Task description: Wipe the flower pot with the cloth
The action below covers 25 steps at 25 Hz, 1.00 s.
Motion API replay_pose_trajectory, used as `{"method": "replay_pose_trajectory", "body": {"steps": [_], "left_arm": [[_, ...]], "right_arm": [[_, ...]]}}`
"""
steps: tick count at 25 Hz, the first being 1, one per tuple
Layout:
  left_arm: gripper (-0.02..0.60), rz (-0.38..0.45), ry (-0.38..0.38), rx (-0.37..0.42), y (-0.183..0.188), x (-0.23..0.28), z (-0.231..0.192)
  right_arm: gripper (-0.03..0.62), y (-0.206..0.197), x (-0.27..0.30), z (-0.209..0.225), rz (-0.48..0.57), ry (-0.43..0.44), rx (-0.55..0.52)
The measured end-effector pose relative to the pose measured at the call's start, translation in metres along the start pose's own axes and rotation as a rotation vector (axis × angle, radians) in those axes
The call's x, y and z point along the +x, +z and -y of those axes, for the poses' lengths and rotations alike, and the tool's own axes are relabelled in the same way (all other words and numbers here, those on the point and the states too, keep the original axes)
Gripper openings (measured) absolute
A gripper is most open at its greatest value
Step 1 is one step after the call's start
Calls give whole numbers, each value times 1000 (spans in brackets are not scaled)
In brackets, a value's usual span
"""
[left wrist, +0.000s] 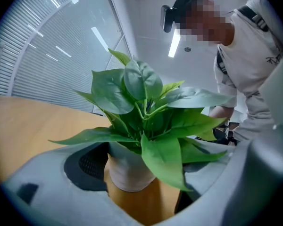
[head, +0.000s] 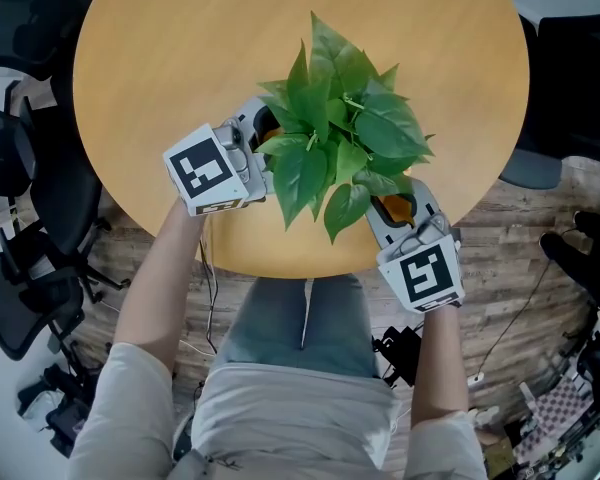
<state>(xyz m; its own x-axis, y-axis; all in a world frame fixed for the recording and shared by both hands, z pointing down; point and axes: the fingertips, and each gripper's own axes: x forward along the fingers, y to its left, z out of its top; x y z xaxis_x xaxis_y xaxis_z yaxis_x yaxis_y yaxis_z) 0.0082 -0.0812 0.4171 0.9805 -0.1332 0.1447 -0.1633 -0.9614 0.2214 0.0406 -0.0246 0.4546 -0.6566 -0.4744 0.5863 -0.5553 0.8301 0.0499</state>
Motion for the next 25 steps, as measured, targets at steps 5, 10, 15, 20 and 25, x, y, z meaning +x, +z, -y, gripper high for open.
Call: {"method": "replay_pose_trajectory", "body": {"steps": [5, 10, 15, 20, 25], "left_arm": [[449, -6, 18, -6, -2, 2, 2], [449, -24, 42, -6, -3, 2, 1], [449, -30, 102, -16, -2, -1, 2], [449, -17, 191, -33, -2, 1, 2], [448, 2, 302, -60, -5, 1, 7]], "right_arm": [[44, -2, 0, 0, -1, -6, 10], [44, -1, 1, 1, 3, -9, 14], [44, 3, 4, 0, -2, -22, 27], [44, 4, 4, -5, 4, -24, 31], [44, 3, 5, -17, 12, -9, 34]]}}
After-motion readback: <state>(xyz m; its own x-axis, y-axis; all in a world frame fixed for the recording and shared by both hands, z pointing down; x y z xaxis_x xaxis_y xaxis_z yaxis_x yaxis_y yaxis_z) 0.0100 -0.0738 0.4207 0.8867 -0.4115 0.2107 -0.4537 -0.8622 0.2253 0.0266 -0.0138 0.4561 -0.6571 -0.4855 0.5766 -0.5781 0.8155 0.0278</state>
